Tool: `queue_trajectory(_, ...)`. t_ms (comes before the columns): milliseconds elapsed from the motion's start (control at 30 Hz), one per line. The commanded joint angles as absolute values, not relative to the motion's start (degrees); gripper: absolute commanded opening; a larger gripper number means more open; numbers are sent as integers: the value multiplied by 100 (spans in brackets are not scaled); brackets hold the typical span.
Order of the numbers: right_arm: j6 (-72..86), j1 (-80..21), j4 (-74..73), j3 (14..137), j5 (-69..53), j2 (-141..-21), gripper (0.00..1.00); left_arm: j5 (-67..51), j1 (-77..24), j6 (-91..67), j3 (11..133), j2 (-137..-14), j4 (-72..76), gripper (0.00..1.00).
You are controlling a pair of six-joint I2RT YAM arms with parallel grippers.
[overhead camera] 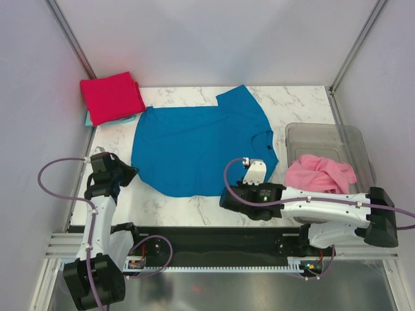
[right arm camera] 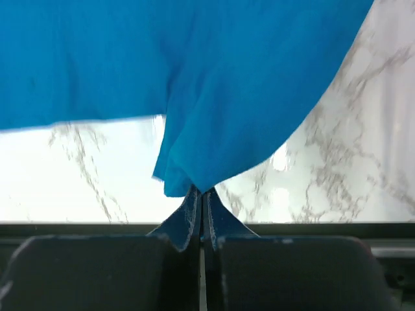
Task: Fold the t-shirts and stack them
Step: Fold the tshirt
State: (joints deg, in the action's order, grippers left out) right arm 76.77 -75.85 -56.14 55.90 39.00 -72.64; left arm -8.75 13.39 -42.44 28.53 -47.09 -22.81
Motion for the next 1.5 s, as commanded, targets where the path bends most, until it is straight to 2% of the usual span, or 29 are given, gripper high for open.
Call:
queue_trajectory(0,6822,-6981,-5766,6020,4517,-7348,0,-1116,1354,-3806,3357,-4956,-2680,2)
queue_trajectory(100,6066,-6384,-5450,6292,4465,-7417,0,-1099,1354,-3666,3612,-5141,-2725,2)
queue_trajectory(267,4854,-5565,-4835,6679,4219,-7795,0,-1169,1380,-3323,4269,-6168,-2795,2)
queue_trajectory(700,3261,-3737,-3973,7672,3288,-9025,0,-1239,1415,-3138,5695,-8164,-2795,2)
queue_trajectory(1067,2646,-3006,-3788,8481,2786,-9940,0,-1116,1529,-2997,6460,-9333,-2926,2)
queue_trajectory(1467,2338,-2523,-3709,9210,2532,-10757,0,-1256,1608,-2979,6820,-9931,-3015,2)
